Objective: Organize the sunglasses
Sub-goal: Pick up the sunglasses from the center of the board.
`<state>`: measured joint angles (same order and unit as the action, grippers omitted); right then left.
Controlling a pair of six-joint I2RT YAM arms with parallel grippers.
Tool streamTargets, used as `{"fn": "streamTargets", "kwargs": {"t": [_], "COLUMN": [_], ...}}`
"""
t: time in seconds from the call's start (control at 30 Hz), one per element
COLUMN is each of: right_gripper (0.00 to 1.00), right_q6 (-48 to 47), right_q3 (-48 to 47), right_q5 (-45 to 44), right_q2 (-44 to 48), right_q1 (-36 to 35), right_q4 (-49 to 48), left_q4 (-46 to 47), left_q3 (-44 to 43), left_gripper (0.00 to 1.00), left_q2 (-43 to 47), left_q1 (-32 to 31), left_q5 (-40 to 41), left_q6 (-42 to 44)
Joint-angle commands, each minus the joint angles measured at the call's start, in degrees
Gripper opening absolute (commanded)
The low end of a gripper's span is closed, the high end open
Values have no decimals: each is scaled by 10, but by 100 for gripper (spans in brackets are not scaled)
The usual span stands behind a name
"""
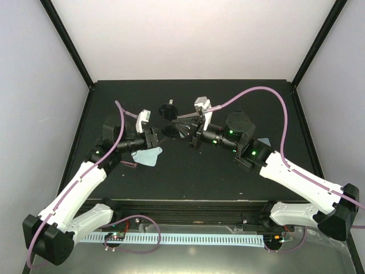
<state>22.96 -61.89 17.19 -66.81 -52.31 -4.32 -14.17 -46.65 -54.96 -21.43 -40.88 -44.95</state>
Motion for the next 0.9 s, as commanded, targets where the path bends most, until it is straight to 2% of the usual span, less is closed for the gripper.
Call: {"fn": "streamTargets", "kwargs": {"t": [0.0, 0.03, 0.13, 0.37, 0.67, 0.87], "right_gripper": [1, 1, 1, 1, 1, 1], "right_q6": [18, 22, 38, 39, -25, -79], "right_q3": [2, 1, 1, -2, 31, 42], "right_q5": [20, 17, 24, 82, 129, 142], "right_q2": [-12, -16, -26, -33, 5, 14], "right_q1": [-1, -1, -1, -1, 0, 0], "right_q4": [-154, -168, -209, -236, -269, -260], "left_q4": [73, 98, 138, 241, 307, 361], "left_q3": [14, 18, 11, -22, -47, -61], "left_gripper": [33, 27, 25, 38, 40, 43], "left_q2": [20, 19, 13, -27, -55, -67], "left_q1": [2, 2, -1, -3, 1, 1], "left_q5": [-65, -88, -112, -131, -116, -137], "left_q6": [-64, -81, -113, -152, -148, -139]}}
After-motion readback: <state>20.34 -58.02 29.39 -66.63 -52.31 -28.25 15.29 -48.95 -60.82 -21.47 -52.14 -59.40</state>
